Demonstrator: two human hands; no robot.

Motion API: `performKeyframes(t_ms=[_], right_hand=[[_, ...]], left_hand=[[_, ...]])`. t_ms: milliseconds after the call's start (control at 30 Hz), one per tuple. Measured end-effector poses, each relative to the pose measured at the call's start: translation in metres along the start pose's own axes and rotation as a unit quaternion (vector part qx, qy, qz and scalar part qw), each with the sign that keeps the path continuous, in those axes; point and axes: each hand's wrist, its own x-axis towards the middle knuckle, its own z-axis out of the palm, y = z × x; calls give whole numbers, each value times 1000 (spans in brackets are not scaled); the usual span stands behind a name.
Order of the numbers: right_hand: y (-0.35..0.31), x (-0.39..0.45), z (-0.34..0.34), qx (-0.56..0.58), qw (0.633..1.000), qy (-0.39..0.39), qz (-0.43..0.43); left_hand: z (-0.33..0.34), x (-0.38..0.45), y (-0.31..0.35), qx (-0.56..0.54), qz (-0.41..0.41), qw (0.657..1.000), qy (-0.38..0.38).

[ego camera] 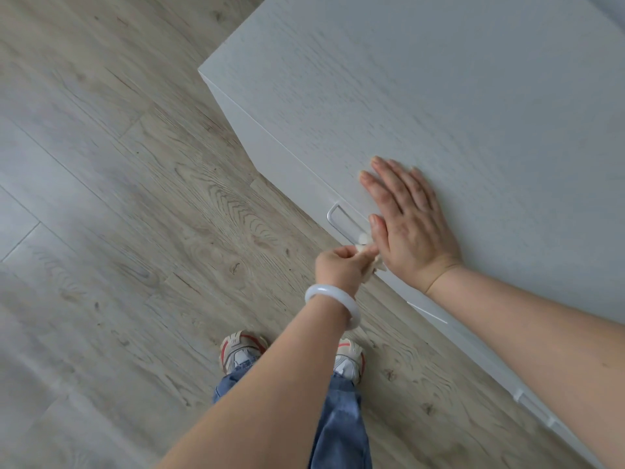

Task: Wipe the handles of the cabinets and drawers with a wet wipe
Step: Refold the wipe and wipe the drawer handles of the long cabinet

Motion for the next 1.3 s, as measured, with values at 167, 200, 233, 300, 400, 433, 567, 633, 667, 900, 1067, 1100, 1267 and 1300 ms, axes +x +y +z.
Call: performKeyframes(t_ms=[167,200,233,300,400,433,567,633,667,900,1067,1100,1267,1300], right_hand=[[2,0,0,3,1000,2,-6],[2,0,0,7,1000,3,-6],[2,0,1,10,1000,3,-7],[3,0,0,13,1000,4,-7],[3,-1,1,12,1000,3,-8],[3,-1,1,14,1000,5,-9],[4,-1,2,19,1000,12,-12],[5,-1,2,21,1000,13,-12],[6,-1,2,25,1000,9,-17],[40,-27,-12,-2,1000,-14,-27],[37,-32,-10,-13,1000,-2,-10],[38,-31,-11,-16,1000,-2,-9],[38,-31,-10,-17,1000,-8,-4],[38,-31,-11,-15,1000,-8,-5]], left_hand=[[-12,12,9,-69,14,996,48],[-10,12,8,-73,12,996,50],[-5,9,3,-62,5,997,45],[12,-3,-17,-16,-22,999,23],[27,-13,-35,-27,-38,999,23],[25,-10,-34,-49,-30,998,34],[5,1,-17,-77,14,996,35],[-2,1,-10,-85,21,995,40],[-6,2,-6,-92,22,994,46],[3,2,-3,-141,16,987,70],[28,-10,-24,-170,-29,984,46],[35,-15,-27,-175,-42,983,37],[44,-27,-22,-356,-73,931,25],[42,-26,-21,-366,-70,927,28]])
